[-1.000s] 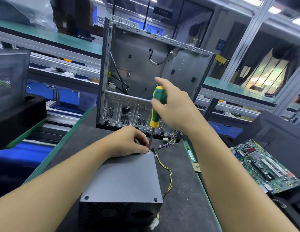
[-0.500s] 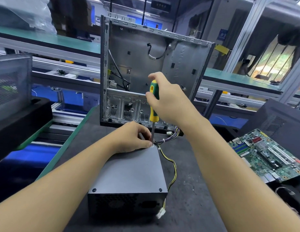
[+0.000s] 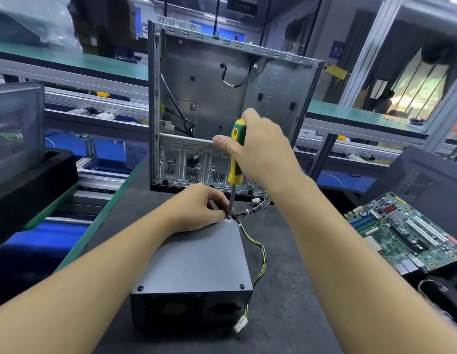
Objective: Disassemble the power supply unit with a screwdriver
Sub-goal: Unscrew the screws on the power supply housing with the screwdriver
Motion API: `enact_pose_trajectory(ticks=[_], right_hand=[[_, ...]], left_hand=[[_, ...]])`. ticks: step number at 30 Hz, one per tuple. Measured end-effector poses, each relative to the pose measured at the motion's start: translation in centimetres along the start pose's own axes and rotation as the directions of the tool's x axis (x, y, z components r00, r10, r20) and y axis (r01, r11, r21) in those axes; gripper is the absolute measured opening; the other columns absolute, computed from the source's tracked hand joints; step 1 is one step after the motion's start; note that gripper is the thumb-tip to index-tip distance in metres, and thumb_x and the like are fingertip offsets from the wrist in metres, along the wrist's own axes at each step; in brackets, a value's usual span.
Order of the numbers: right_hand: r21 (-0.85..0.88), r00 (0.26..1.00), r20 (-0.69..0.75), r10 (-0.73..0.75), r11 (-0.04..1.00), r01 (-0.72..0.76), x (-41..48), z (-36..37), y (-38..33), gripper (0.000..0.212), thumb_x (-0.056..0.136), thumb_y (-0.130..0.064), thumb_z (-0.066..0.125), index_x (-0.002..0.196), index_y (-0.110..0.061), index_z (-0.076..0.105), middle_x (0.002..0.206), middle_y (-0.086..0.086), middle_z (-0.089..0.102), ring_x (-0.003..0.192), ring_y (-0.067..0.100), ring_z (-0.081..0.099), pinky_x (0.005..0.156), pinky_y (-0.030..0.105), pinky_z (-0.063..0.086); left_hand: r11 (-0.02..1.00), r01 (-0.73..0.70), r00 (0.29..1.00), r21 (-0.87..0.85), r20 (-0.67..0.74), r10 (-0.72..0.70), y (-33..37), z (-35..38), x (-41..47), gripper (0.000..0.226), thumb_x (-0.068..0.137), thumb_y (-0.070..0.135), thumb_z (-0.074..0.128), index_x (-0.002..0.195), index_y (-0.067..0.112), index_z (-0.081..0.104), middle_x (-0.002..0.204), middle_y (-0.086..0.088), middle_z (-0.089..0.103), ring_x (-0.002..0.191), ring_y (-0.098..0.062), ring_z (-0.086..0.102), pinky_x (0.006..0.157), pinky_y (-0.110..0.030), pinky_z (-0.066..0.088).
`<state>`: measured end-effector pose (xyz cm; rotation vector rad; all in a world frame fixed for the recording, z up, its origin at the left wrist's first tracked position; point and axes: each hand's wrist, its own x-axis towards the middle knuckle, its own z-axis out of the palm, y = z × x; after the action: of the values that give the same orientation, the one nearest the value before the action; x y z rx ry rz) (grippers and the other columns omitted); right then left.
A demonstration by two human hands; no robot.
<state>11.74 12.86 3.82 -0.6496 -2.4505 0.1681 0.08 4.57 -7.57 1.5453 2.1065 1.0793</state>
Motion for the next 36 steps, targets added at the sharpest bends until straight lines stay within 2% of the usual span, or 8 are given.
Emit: enact_pose_trajectory(ticks=[6, 11, 18, 24, 27, 30, 34, 36], right_hand=[[0.131, 0.987, 0.123, -0.104, 0.987, 0.088, 0.3, -1.5, 0.0, 0.043, 0.094, -0.032, 0.064, 0.132, -0.017, 0.049, 0.118, 0.006, 0.059, 0.098, 0.027, 0.058, 0.087, 0.04, 0.05], [0.103, 0.983, 0.147, -0.111, 0.99, 0.096, 0.2, -1.8, 0.5, 0.029, 0.096, -0.019, 0.054, 0.123, -0.021, 0.047, 0.102, 0.006, 0.062, 0.075, 0.024, 0.055, 0.067, 0.035, 0.046], [0.025, 0.994, 0.01, -0.108, 0.994, 0.108, -0.2, -0.1, -0.1, 0.045, 0.095, -0.058, 0.05, 0.111, -0.017, 0.046, 0.093, 0.003, 0.056, 0.085, 0.028, 0.051, 0.071, 0.038, 0.044], [0.192, 0.989, -0.023, -0.146, 0.97, 0.147, 0.1, 0.0, 0.1, 0.018, 0.096, -0.026, 0.06, 0.114, -0.024, 0.061, 0.1, 0.002, 0.049, 0.087, 0.018, 0.049, 0.074, 0.028, 0.036], [0.142, 0.988, 0.028, -0.152, 0.979, 0.147, 0.2, -0.5, 0.4, 0.035, 0.097, -0.02, 0.054, 0.132, -0.025, 0.055, 0.112, 0.005, 0.056, 0.096, 0.022, 0.053, 0.082, 0.031, 0.042], [0.238, 0.991, 0.116, -0.064, 0.971, 0.035, 0.3, -0.7, 0.7, 0.052, 0.097, -0.02, 0.051, 0.145, -0.014, 0.033, 0.11, 0.01, 0.058, 0.087, 0.026, 0.053, 0.067, 0.031, 0.041], [0.141, 0.994, 0.109, -0.031, 0.99, 0.015, 0.1, -0.3, 0.4, 0.026, 0.096, -0.029, 0.048, 0.115, -0.014, 0.038, 0.088, 0.001, 0.052, 0.077, 0.027, 0.05, 0.057, 0.036, 0.036], [0.007, 0.999, 0.048, -0.023, 1.0, 0.022, -0.2, 0.0, 0.2, 0.032, 0.096, -0.042, 0.046, 0.113, -0.017, 0.038, 0.099, 0.002, 0.048, 0.088, 0.028, 0.048, 0.063, 0.037, 0.034]], left_hand=[[1.0, -0.003, 1.0, -0.026, -0.006, 0.003, 0.0, 0.1, 0.2, 0.024, 0.083, 0.013, 0.064, 0.084, 0.032, 0.078, 0.077, 0.016, 0.074, 0.066, 0.002, 0.062, 0.067, -0.01, 0.05], [1.0, 0.006, 1.0, -0.008, -0.017, -0.006, -0.1, 0.1, 0.2, 0.024, 0.082, 0.015, 0.064, 0.08, 0.036, 0.077, 0.075, 0.015, 0.073, 0.07, -0.003, 0.066, 0.067, -0.014, 0.052], [1.0, -0.002, 1.0, 0.015, -0.01, 0.002, -0.2, 0.2, 0.3, 0.018, 0.082, 0.017, 0.065, 0.08, 0.031, 0.075, 0.074, 0.016, 0.073, 0.075, -0.013, 0.069, 0.07, -0.023, 0.054], [0.999, 0.009, 1.0, 0.045, -0.013, -0.008, -0.1, 0.2, 0.3, 0.018, 0.08, 0.018, 0.064, 0.075, 0.034, 0.072, 0.071, 0.017, 0.071, 0.071, -0.009, 0.067, 0.066, -0.018, 0.051], [0.999, 0.023, 1.0, 0.046, -0.014, -0.022, -0.1, 0.2, 0.5, 0.019, 0.079, 0.018, 0.063, 0.075, 0.035, 0.071, 0.073, 0.017, 0.072, 0.071, -0.01, 0.066, 0.068, -0.022, 0.053], [0.998, 0.026, 1.0, 0.058, -0.011, -0.026, -0.1, 0.2, 0.5, 0.02, 0.08, 0.018, 0.063, 0.075, 0.035, 0.071, 0.069, 0.021, 0.069, 0.062, -0.001, 0.06, 0.062, -0.016, 0.047], [0.998, 0.022, 1.0, 0.058, -0.013, -0.021, -0.1, 0.3, 0.4, 0.019, 0.08, 0.016, 0.062, 0.075, 0.031, 0.073, 0.069, 0.019, 0.069, 0.063, 0.0, 0.06, 0.063, -0.015, 0.048], [0.998, 0.01, 1.0, 0.055, -0.013, -0.009, 0.0, 0.3, 0.3, 0.02, 0.081, 0.016, 0.063, 0.075, 0.032, 0.073, 0.068, 0.018, 0.07, 0.063, 0.001, 0.06, 0.063, -0.013, 0.048]])
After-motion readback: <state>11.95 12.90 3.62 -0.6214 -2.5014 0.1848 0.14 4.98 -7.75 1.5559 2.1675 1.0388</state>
